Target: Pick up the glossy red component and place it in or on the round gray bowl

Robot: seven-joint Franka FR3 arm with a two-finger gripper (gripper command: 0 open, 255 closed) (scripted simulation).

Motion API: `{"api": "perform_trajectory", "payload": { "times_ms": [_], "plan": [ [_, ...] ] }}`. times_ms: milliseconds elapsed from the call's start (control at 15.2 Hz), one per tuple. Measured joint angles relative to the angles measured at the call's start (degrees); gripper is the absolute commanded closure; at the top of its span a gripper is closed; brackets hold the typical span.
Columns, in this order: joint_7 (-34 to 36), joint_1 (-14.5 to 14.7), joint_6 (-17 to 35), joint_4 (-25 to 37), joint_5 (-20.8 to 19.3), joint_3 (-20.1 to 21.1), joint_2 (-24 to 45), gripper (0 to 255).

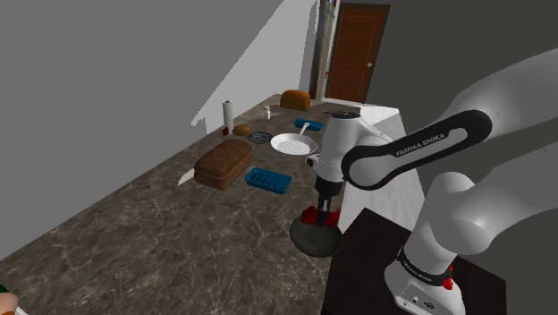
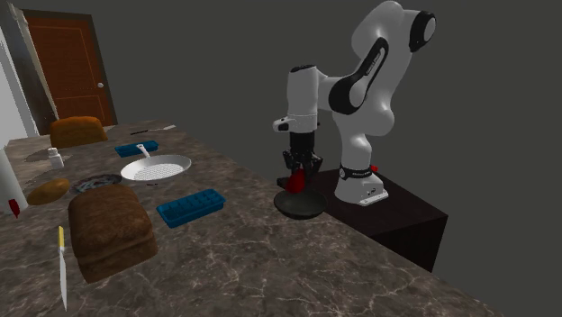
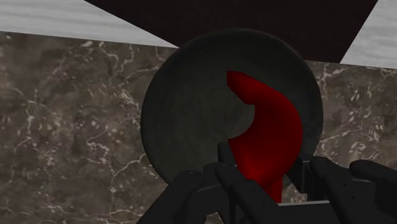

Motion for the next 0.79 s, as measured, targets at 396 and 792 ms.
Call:
{"api": "perform_trajectory", "payload": {
  "times_ms": [396, 792],
  "plan": [
    [-0.88, 0.24, 7.39, -2.31, 0.98, 0.38, 5.16, 255],
    [-1.26, 0.52, 12.26, -3.26, 1.7, 0.72, 9.04, 255]
  ]
}}
